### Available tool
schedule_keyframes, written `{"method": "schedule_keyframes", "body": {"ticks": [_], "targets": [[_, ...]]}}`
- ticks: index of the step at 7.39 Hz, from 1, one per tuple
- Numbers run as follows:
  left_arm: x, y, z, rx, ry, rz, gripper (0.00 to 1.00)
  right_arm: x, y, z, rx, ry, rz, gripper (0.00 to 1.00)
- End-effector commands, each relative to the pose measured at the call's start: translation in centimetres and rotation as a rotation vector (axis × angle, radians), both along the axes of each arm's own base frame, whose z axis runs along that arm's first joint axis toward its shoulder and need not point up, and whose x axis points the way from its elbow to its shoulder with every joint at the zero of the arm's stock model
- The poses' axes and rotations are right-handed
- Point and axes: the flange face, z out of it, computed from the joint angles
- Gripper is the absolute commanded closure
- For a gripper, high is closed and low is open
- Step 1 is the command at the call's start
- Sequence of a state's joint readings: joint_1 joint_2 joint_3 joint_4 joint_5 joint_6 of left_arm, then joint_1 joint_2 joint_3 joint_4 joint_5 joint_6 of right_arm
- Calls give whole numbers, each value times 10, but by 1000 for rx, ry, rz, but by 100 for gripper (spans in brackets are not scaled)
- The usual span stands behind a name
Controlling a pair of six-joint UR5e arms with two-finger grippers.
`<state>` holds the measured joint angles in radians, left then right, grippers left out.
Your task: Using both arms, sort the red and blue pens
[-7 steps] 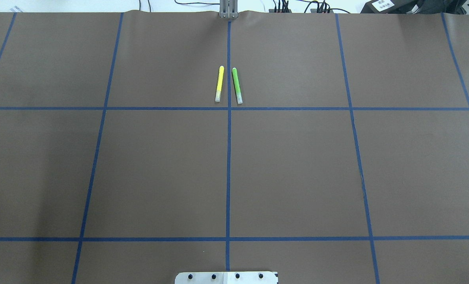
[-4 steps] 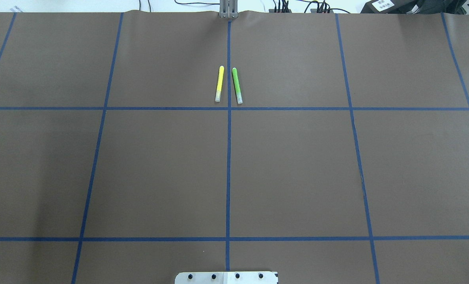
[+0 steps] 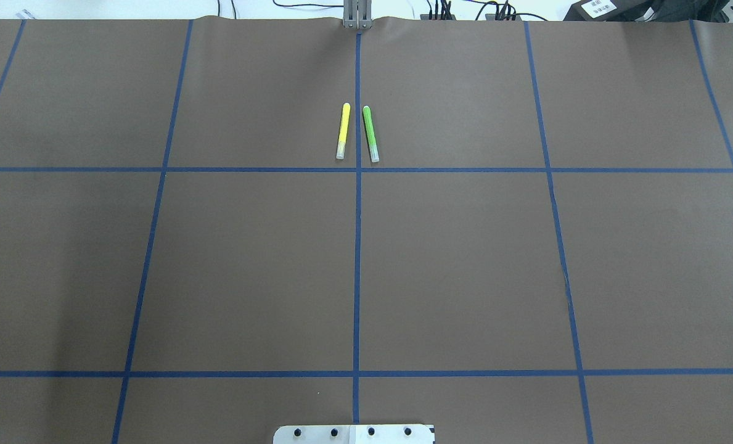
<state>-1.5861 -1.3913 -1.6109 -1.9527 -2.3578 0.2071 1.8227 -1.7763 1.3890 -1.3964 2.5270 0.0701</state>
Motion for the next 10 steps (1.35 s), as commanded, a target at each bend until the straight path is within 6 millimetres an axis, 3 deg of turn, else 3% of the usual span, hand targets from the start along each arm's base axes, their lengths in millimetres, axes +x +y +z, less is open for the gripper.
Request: {"method": "schedule_keyframes", "body": {"ticks": [1,4,7,9,10], "targets": [[1,0,-1,0,12,3,0,-36,-55,-32,48,66,-33,0],[1,0,0,-2,12,3,0,-80,-116,-81,157,161,-84,0],[0,1,1,-3,12,1,0,-124,-136,-143,216,246,-184,0],[1,1,2,-9,12,2,0,-113,-132,-194,236,256,-212,0],[0,1,5,-13,11,0,0,-80,-121,-192,262,267,-245,0]]}}
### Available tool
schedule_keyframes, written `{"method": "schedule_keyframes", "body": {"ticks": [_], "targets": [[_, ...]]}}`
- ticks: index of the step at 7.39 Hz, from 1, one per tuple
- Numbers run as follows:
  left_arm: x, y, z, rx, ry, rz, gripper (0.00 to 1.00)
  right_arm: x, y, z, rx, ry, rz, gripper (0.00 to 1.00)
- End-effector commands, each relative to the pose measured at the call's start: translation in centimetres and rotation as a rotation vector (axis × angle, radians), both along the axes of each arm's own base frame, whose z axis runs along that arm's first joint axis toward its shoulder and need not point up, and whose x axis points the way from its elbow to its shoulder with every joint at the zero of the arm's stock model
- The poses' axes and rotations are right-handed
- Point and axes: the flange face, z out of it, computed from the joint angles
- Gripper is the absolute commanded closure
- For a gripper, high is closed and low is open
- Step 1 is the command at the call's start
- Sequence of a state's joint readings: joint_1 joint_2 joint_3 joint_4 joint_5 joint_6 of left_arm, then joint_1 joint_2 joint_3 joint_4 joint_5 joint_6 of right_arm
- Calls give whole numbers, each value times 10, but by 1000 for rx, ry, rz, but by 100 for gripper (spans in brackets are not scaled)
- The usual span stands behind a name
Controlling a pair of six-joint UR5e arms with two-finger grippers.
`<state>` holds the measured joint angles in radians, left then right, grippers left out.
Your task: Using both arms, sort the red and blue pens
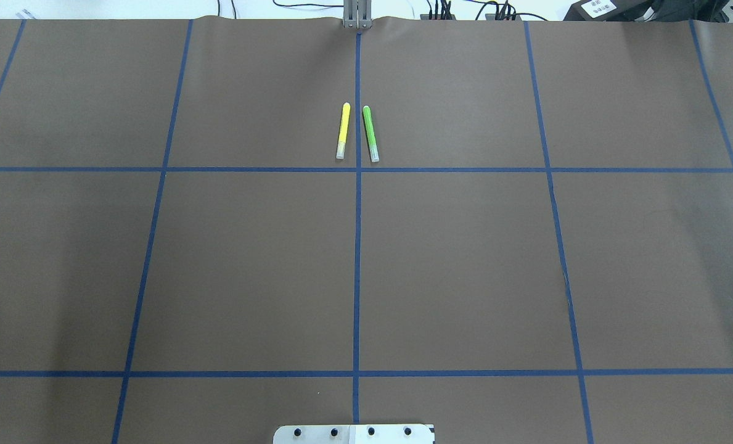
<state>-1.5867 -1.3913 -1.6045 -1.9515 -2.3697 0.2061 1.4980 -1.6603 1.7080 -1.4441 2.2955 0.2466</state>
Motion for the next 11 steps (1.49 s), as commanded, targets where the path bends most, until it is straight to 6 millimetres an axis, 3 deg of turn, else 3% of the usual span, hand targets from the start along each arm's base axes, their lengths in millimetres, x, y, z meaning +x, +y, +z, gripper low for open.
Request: {"method": "schedule_keyframes", "body": {"ticks": [1,11], "targets": [[0,0,0,2,0,1,0,30,11,-7,38,30,-81,0],[-1,-1,1,7,-3,1,0,32,15,3,22,51,-77,0]]}}
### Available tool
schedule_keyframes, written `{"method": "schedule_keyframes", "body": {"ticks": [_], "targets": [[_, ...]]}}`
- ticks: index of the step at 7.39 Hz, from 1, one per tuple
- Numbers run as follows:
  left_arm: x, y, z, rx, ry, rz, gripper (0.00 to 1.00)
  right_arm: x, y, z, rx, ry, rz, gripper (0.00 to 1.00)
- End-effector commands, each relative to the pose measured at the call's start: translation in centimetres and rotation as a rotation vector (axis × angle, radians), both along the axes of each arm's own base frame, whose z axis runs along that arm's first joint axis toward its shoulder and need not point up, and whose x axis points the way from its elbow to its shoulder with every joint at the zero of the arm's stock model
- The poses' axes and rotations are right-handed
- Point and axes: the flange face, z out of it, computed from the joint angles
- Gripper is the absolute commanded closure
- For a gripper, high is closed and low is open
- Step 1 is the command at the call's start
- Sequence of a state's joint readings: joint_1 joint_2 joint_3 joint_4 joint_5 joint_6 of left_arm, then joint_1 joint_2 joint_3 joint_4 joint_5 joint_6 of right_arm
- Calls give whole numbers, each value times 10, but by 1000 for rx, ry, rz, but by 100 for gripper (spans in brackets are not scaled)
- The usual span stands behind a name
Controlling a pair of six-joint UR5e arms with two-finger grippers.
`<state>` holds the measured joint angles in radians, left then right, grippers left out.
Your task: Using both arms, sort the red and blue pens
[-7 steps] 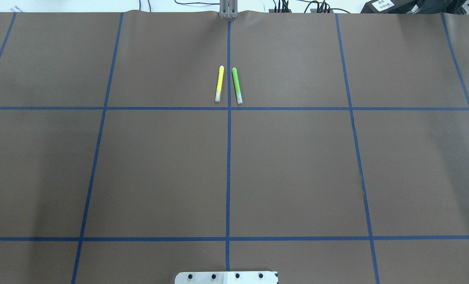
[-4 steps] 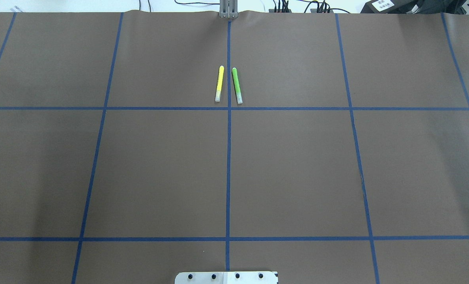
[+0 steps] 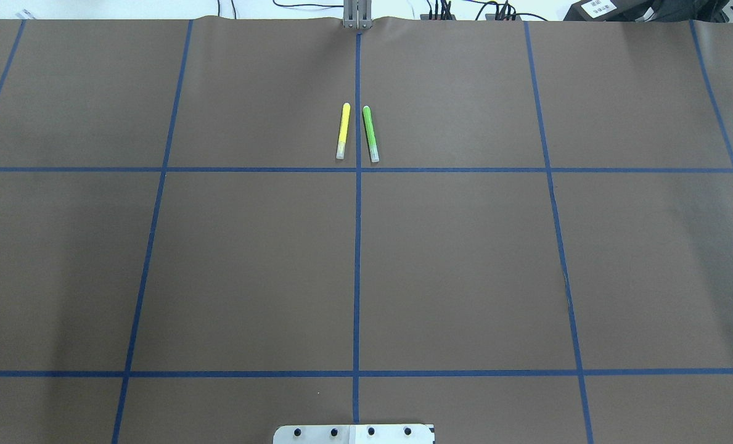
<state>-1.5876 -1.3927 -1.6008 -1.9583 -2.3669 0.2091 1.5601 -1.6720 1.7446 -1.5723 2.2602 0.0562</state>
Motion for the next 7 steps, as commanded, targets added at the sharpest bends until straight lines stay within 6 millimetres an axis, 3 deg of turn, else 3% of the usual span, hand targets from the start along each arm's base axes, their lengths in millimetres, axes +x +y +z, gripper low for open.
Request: {"method": "schedule_keyframes", "body": {"ticks": [1,7], "targets": [[0,0,0,1,0,1,0,-1,-1,2,-4,-1,-1,0],[0,0,2,-2,0,1,0,-1,1,9,-16,-1,-5,0]]}}
